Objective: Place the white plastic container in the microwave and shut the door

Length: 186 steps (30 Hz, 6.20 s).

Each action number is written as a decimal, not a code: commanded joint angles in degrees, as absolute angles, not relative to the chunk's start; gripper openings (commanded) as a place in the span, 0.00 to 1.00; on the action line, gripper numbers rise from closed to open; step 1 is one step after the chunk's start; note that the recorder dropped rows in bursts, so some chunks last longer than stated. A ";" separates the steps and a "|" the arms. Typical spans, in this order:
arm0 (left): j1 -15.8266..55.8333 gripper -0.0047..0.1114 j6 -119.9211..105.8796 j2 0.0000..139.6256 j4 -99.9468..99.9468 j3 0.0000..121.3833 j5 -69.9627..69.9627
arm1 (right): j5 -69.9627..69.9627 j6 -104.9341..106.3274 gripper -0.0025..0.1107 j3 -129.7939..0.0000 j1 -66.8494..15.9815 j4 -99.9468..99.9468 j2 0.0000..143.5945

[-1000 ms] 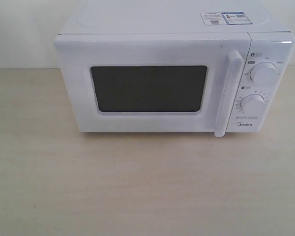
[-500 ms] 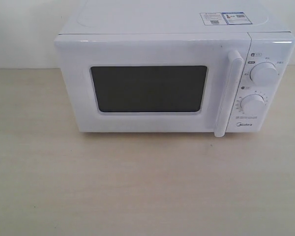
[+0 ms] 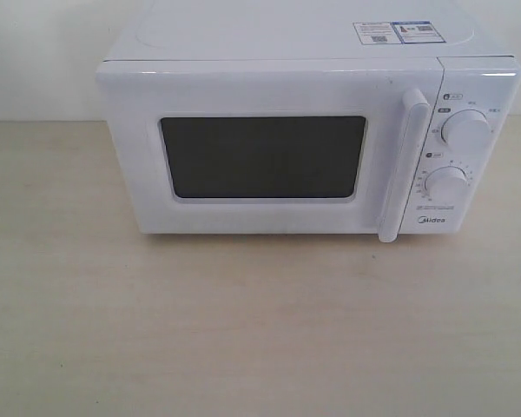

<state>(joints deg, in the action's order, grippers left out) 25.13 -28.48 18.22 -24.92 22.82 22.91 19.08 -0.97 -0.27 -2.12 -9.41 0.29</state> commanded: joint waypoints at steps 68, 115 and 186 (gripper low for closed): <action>25.21 0.08 -27.81 18.06 -24.64 22.56 22.36 | 19.83 1.21 0.02 0.00 -0.50 -3.09 0.00; 7.58 0.08 -2.76 0.00 -6.64 0.00 11.51 | 19.18 1.21 0.02 0.00 -0.50 -3.08 0.00; 2.60 0.08 -3.31 0.00 -6.14 0.00 17.58 | 19.18 1.21 0.02 0.00 -0.50 -3.08 0.00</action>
